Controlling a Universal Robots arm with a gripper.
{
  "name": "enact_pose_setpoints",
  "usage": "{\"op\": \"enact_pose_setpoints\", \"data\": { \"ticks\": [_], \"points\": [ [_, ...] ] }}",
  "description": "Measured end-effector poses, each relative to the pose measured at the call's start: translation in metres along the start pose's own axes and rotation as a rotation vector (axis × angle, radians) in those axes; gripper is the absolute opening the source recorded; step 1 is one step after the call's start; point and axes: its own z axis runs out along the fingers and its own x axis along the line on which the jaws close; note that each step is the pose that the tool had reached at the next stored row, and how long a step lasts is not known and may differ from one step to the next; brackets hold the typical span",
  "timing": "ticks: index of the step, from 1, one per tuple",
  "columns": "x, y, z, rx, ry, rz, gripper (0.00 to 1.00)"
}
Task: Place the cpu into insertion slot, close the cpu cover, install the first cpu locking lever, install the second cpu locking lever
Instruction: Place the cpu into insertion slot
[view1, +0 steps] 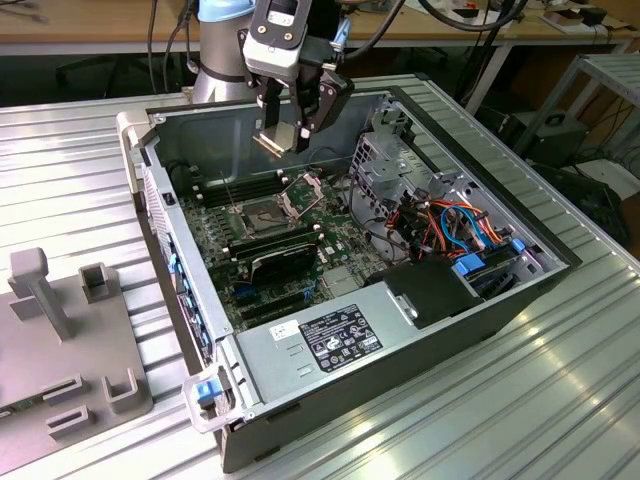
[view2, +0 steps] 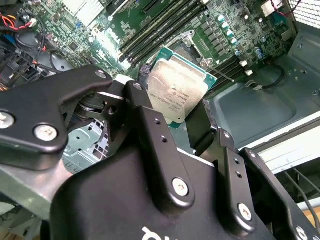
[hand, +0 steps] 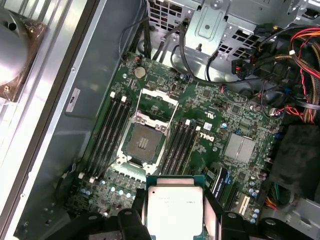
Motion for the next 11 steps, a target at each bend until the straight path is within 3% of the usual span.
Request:
{"op": "enact_pose_setpoints", "data": {
  "ticks": [11],
  "points": [
    [0.0000,0.0000,0.0000,0.0000,0.0000,0.000,0.55]
  ]
}}
